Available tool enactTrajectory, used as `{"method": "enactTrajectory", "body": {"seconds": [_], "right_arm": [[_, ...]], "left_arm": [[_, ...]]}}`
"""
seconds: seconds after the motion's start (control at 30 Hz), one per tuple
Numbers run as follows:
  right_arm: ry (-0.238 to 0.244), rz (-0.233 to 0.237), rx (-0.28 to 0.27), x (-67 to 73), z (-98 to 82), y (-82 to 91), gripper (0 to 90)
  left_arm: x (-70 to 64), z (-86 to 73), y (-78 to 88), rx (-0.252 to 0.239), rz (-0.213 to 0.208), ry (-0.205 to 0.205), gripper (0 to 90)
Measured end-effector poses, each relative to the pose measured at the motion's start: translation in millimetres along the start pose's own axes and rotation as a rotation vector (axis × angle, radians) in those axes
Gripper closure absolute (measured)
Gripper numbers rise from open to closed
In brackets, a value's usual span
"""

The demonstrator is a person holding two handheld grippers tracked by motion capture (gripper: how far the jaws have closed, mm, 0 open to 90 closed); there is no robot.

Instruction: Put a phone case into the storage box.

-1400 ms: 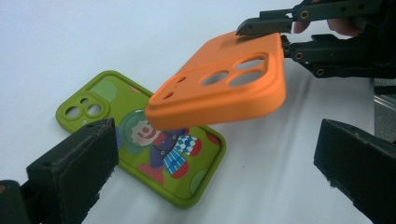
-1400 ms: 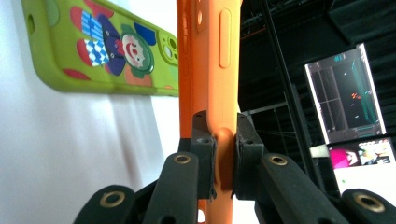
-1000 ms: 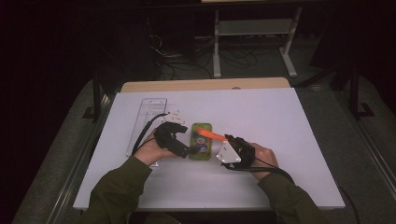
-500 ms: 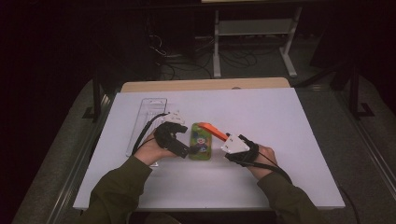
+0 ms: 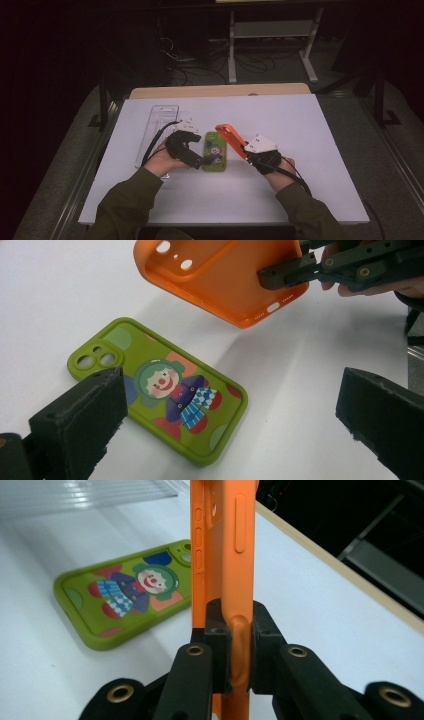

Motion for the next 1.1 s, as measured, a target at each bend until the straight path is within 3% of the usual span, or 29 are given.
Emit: {"method": "enactTrajectory", "body": {"seconds": [0.33,0.37,0.43,0.6,0.77,1.03,1.1], "right_arm": [[-0.174,0.085,0.001,-2.7,0.9,1.6,80.7],[-0.217,0.099,-0.004,-0.7,2.1,2.0,80.7],[-0.227,0.107,-0.01,-3.4,2.2,1.3,80.8],[-0.314,0.12,-0.023,-6.3,2.5,0.8,80.8],[-0.345,0.104,-0.04,-7.0,3.7,0.6,80.8],[-0.337,0.1,-0.045,-0.7,5.7,-0.3,80.8],[-0.313,0.088,-0.049,-0.4,6.2,-1.2,80.8]], "left_arm": [[3.7,2.1,2.2,-0.017,0.021,-0.003,0.0],[3.9,2.3,2.2,-0.018,0.023,-0.002,0.0],[4.1,2.5,2.2,-0.021,0.026,0.0,0.0],[3.9,2.8,1.6,-0.024,0.026,0.004,0.0],[6.6,7.7,2.7,-0.06,0.041,0.034,0.0],[14.4,19.6,4.5,-0.136,0.063,0.091,0.0],[15.7,22.8,3.9,-0.157,0.064,0.113,0.0]]}}
Point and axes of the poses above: each handheld gripper's, and its own axes: y roughly backward along the jaws, z roughly out of its top, x roughly to its left, the point moved 10 cm from there along -y, roughly forward along the jaws, and after that the axes turned 10 degrees about -y, right-handed, at the moved point
